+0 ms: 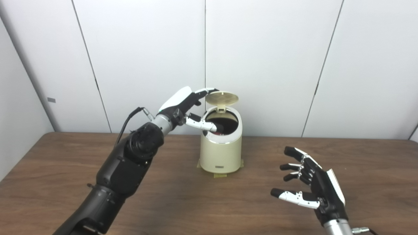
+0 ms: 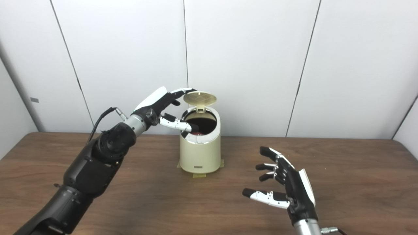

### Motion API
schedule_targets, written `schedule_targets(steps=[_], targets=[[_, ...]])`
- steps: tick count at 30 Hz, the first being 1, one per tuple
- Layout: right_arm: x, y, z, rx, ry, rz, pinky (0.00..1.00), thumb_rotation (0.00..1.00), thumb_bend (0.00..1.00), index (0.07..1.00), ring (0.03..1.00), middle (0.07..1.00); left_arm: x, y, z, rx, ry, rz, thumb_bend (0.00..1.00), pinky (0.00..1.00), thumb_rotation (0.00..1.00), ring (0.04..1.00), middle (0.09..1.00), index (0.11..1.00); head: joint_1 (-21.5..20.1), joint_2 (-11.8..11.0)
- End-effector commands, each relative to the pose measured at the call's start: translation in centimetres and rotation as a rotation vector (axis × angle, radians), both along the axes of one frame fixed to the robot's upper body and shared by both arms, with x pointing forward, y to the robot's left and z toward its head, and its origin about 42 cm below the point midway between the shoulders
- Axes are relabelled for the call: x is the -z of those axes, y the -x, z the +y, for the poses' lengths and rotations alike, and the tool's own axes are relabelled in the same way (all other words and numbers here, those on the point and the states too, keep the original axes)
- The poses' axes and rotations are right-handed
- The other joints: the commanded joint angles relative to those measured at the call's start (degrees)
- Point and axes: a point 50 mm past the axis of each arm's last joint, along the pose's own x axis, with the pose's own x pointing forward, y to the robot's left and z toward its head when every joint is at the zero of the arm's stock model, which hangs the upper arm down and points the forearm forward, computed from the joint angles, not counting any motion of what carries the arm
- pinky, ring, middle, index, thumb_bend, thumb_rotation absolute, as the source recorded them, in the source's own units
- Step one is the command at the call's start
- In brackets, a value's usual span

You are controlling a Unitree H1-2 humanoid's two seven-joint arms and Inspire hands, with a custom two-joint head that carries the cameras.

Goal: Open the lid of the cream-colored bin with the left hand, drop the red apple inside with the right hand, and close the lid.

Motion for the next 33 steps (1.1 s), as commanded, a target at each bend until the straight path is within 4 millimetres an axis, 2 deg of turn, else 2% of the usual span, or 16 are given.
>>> schedule_targets(steps=[1, 5, 7, 22, 33], targets=[[-1.9, -0.6, 0.4, -0.020, -0.001, -0.091, 0.51, 0.17, 0.78, 0.805, 0.666, 0.829, -4.0, -0.3, -0.2, 0.009, -0.028, -0.102, 0.96, 0.85, 0.35, 0.962, 0.924, 0.886, 0.0, 0.1], [-1.8, -0.7, 0.6, -0.025, -0.004, -0.086, 0.49, 0.17, 0.78, 0.801, 0.661, 0.831, -4.2, 0.1, 0.0, 0.011, -0.055, -0.098, 0.95, 0.98, 0.35, 0.993, 0.877, 0.835, -0.2, 0.1], [-1.8, -0.7, 0.7, -0.026, -0.009, -0.083, 0.49, 0.17, 0.78, 0.797, 0.656, 0.830, -4.4, 0.3, 0.2, 0.020, -0.060, -0.086, 0.94, 1.00, 0.34, 0.999, 0.871, 0.815, -0.3, 0.1], [-1.7, -0.8, 1.5, -0.031, -0.016, -0.074, 0.48, 0.15, 0.78, 0.794, 0.652, 0.835, -5.9, 1.7, 1.2, 0.065, -0.109, -0.100, 0.95, 1.00, 0.36, 1.000, 0.861, 0.783, -0.8, 0.3], [-1.9, -0.7, 1.8, -0.031, -0.020, -0.069, 0.47, 0.12, 0.77, 0.787, 0.659, 0.833, -5.0, 2.1, 0.9, 0.098, -0.134, -0.117, 0.97, 1.00, 0.37, 1.000, 0.826, 0.782, -1.5, 0.6]])
